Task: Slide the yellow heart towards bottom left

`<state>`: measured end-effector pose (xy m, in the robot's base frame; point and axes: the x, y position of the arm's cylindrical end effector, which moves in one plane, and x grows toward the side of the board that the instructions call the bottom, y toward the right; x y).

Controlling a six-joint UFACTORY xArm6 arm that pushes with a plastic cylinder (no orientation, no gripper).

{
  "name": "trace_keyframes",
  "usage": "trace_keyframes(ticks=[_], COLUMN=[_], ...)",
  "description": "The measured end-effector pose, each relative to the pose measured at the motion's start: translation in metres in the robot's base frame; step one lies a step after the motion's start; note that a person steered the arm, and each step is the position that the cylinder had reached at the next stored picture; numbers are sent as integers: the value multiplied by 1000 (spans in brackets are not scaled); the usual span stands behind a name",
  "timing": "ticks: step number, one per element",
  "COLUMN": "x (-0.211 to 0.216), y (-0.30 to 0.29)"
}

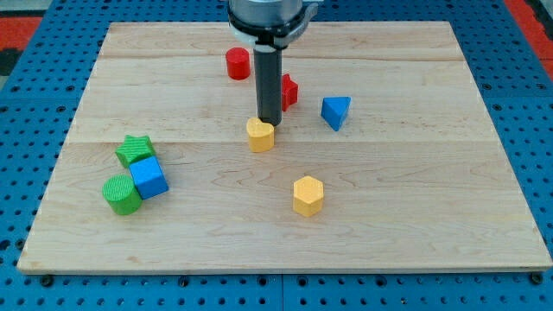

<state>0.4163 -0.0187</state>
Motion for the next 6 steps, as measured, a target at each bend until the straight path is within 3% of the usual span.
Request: trace_keyframes(ticks=[2,3,4,5,6], x=[64,25,66,108,108], y=[-85,-55,-34,-50,-127])
